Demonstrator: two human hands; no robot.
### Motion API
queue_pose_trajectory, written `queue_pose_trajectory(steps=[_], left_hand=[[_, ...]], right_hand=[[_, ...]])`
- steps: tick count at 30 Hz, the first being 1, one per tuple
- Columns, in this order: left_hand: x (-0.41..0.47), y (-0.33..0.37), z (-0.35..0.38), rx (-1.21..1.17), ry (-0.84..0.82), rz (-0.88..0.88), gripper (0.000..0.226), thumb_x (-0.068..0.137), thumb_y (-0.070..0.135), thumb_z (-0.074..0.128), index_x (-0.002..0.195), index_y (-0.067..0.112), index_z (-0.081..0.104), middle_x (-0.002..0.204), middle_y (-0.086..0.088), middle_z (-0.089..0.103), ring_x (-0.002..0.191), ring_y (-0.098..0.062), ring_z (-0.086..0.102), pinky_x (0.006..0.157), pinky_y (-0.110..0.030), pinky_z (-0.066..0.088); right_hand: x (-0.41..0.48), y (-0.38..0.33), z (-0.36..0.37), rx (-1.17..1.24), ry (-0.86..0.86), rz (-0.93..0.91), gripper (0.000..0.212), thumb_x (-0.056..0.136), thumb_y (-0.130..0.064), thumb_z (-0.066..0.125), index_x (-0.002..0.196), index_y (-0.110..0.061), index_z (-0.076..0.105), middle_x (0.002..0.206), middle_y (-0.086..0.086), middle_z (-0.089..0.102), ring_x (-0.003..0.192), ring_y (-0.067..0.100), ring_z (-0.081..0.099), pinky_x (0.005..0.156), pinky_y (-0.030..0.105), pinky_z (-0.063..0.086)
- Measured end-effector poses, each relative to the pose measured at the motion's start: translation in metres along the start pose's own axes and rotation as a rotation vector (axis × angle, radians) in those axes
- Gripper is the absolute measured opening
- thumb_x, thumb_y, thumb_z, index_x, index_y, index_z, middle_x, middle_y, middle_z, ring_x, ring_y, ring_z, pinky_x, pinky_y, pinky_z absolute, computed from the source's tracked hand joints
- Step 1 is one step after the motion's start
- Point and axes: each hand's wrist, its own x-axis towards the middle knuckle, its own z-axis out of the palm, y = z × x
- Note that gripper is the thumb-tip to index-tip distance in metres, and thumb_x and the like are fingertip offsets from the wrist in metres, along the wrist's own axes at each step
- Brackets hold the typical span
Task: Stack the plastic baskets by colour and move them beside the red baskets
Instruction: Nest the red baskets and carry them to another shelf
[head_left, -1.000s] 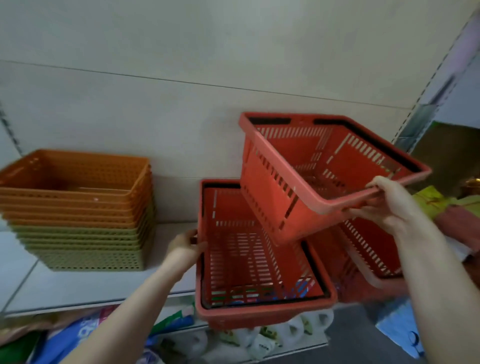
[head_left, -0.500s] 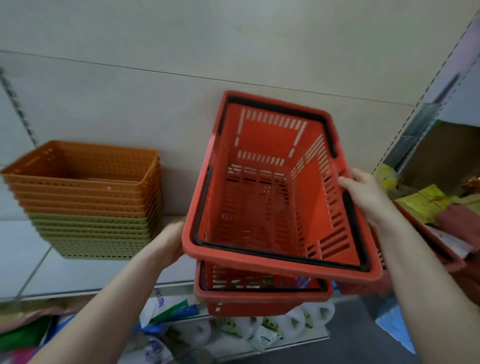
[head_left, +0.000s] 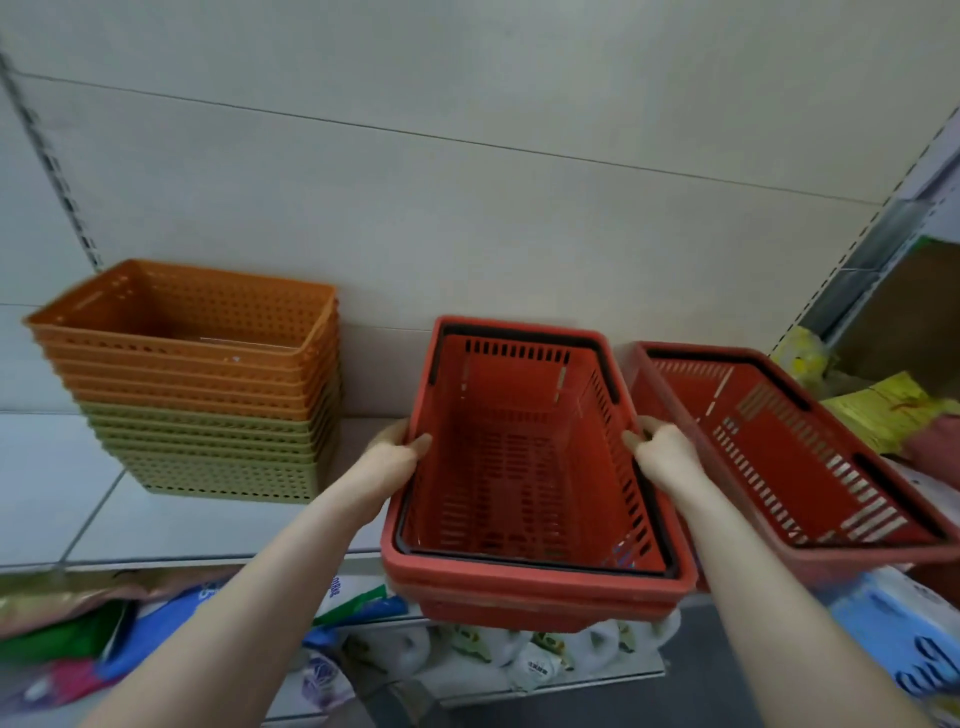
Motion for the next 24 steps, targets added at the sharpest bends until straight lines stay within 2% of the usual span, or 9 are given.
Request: queue_pose_trajectory(steps=[2, 4, 7, 11, 14, 17, 19, 21, 24], left_hand=[[0.000, -0.004, 0.004, 0.074, 0.008, 0.054, 0.024, 0.096, 0.016, 0.051, 0.106, 0.033, 0.064, 0.104, -0.002, 0.074, 0.094, -0.020, 0.070, 0.094, -0.041, 0.053], [0.000, -0.004, 0.006, 0.133, 0.021, 0.086, 0.025, 0.096, 0.016, 0.050, 0.104, 0.037, 0.062, 0.098, 0.005, 0.073, 0.093, -0.019, 0.070, 0.091, -0.037, 0.054], [0.001, -0.004, 0.004, 0.174, 0.056, 0.090, 0.026, 0.095, 0.018, 0.050, 0.096, 0.041, 0.062, 0.095, 0.007, 0.072, 0.091, -0.018, 0.070, 0.088, -0.036, 0.054], [-0.001, -0.003, 0.004, 0.232, 0.061, 0.098, 0.025, 0.093, 0.021, 0.050, 0.105, 0.039, 0.061, 0.100, 0.001, 0.073, 0.088, -0.018, 0.070, 0.087, -0.038, 0.055], [-0.001, 0.002, 0.002, 0.291, 0.068, 0.115, 0.024, 0.093, 0.022, 0.050, 0.107, 0.037, 0.063, 0.099, 0.001, 0.073, 0.088, -0.018, 0.069, 0.087, -0.037, 0.055], [0.002, 0.009, -0.004, 0.447, 0.025, 0.142, 0.030, 0.093, 0.027, 0.052, 0.121, 0.034, 0.061, 0.115, -0.001, 0.070, 0.102, -0.023, 0.066, 0.091, -0.034, 0.051], [0.000, 0.011, -0.008, 0.698, 0.037, 0.245, 0.041, 0.091, 0.031, 0.052, 0.132, 0.026, 0.055, 0.124, -0.004, 0.065, 0.114, -0.029, 0.060, 0.094, -0.034, 0.047], [-0.005, 0.010, -0.009, 0.923, 0.064, 0.479, 0.050, 0.087, 0.036, 0.054, 0.133, 0.018, 0.055, 0.133, -0.010, 0.059, 0.126, -0.033, 0.051, 0.105, -0.037, 0.039], [-0.014, 0.000, 0.003, 1.085, -0.016, 0.629, 0.064, 0.083, 0.058, 0.039, 0.133, 0.022, 0.057, 0.141, -0.006, 0.054, 0.136, -0.030, 0.042, 0.115, -0.040, 0.031]], right_hand=[[-0.001, 0.006, 0.010, -0.098, -0.041, 0.059, 0.044, 0.096, -0.025, 0.050, 0.139, -0.013, 0.046, 0.131, 0.022, 0.060, 0.119, 0.040, 0.057, 0.099, 0.041, 0.046], [0.001, 0.011, 0.016, -0.138, -0.052, 0.086, 0.047, 0.095, -0.023, 0.046, 0.140, -0.013, 0.037, 0.125, 0.025, 0.060, 0.112, 0.043, 0.060, 0.094, 0.043, 0.049], [0.001, 0.007, 0.016, -0.127, -0.035, 0.091, 0.046, 0.094, -0.023, 0.046, 0.138, -0.013, 0.038, 0.125, 0.025, 0.060, 0.113, 0.044, 0.059, 0.093, 0.042, 0.048], [0.004, 0.006, 0.012, -0.174, -0.077, 0.124, 0.054, 0.091, -0.030, 0.051, 0.141, -0.017, 0.036, 0.129, 0.022, 0.059, 0.115, 0.041, 0.059, 0.098, 0.043, 0.048], [-0.003, 0.006, 0.012, -0.228, -0.085, 0.168, 0.058, 0.089, -0.025, 0.045, 0.144, -0.018, 0.030, 0.129, 0.022, 0.058, 0.115, 0.042, 0.059, 0.098, 0.044, 0.048], [-0.014, 0.008, 0.019, -0.238, -0.014, 0.242, 0.059, 0.087, -0.016, 0.042, 0.144, -0.011, 0.026, 0.131, 0.025, 0.056, 0.118, 0.043, 0.056, 0.098, 0.043, 0.047], [-0.020, 0.008, 0.024, -0.214, 0.018, 0.294, 0.062, 0.088, -0.011, 0.043, 0.146, -0.007, 0.023, 0.133, 0.026, 0.055, 0.122, 0.044, 0.054, 0.099, 0.043, 0.045], [-0.026, 0.008, 0.029, -0.197, 0.038, 0.343, 0.063, 0.090, -0.009, 0.044, 0.148, -0.004, 0.020, 0.136, 0.027, 0.052, 0.126, 0.043, 0.051, 0.102, 0.043, 0.042], [-0.032, 0.009, 0.032, -0.163, 0.022, 0.394, 0.066, 0.092, -0.013, 0.044, 0.151, -0.003, 0.015, 0.142, 0.027, 0.047, 0.130, 0.042, 0.047, 0.106, 0.042, 0.039]])
